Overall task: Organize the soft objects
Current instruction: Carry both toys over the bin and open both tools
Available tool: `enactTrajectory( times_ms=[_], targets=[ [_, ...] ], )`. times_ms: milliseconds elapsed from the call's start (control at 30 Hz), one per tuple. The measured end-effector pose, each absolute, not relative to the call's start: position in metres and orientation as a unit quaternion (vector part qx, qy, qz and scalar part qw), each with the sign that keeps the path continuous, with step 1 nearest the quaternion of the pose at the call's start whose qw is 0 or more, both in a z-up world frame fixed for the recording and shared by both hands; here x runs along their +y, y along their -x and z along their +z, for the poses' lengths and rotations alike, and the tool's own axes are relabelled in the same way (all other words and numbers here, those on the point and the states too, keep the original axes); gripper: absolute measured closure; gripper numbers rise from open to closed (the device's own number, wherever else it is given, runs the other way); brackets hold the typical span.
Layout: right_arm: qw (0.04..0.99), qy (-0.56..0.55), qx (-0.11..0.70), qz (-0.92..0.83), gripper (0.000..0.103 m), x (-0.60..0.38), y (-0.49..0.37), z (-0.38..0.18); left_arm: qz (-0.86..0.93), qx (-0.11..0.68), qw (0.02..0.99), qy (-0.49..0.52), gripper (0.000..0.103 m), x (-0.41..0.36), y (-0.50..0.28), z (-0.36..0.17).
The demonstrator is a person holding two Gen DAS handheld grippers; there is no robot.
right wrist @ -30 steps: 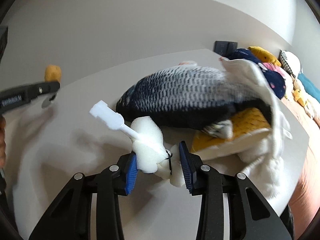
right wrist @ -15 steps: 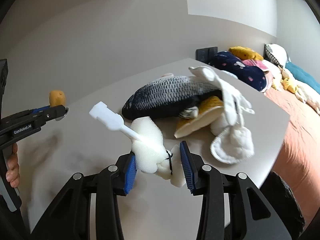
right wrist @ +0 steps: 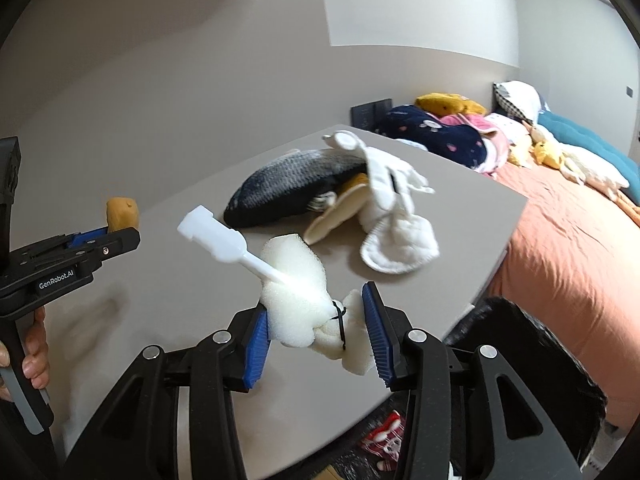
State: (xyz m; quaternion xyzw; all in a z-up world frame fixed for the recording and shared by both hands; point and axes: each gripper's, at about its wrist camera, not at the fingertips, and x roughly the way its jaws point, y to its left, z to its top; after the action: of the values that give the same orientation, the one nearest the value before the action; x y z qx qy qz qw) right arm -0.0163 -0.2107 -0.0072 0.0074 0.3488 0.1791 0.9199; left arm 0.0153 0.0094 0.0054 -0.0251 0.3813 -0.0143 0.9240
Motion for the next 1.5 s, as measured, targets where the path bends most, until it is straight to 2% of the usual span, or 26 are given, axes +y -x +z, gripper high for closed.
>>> enactTrajectory(
  times_ms=[900, 1233, 1300, 1333, 1367, 1433, 1500],
  targets=[
    [0.941, -0.065, 0.326, 0.061, 0.056, -0.349, 0.088, -0.005, -0.154, 0.376, 0.913, -0.045, 0.067, -0.147, 0.013, -0.002],
    [0.943, -0.084, 0.321, 0.000, 0.055, -0.395, 0.113, -0.008, -0.230, 0.384, 0.891, -0.079, 0.067, -0.202, 0.031, -0.011],
    [0.943, -0.087, 0.320, -0.014, 0.051, -0.401, 0.117, -0.008, -0.250, 0.388, 0.883, -0.083, 0.066, -0.211, 0.035, -0.014],
    [0.944, -0.091, 0.317, -0.023, 0.043, -0.406, 0.120, -0.008, -0.262, 0.391, 0.878, -0.081, 0.058, -0.217, 0.037, -0.015],
    [0.943, -0.097, 0.315, -0.031, 0.035, -0.410, 0.123, -0.007, -0.271, 0.395, 0.874, -0.079, 0.036, -0.221, 0.039, -0.017],
    [0.943, -0.104, 0.311, -0.051, 0.026, -0.420, 0.128, -0.006, -0.283, 0.394, 0.871, -0.076, 0.005, -0.228, 0.043, -0.020],
    [0.943, -0.109, 0.305, -0.072, 0.021, -0.427, 0.133, -0.005, -0.288, 0.382, 0.875, -0.080, 0.005, -0.234, 0.048, -0.022]
  ],
)
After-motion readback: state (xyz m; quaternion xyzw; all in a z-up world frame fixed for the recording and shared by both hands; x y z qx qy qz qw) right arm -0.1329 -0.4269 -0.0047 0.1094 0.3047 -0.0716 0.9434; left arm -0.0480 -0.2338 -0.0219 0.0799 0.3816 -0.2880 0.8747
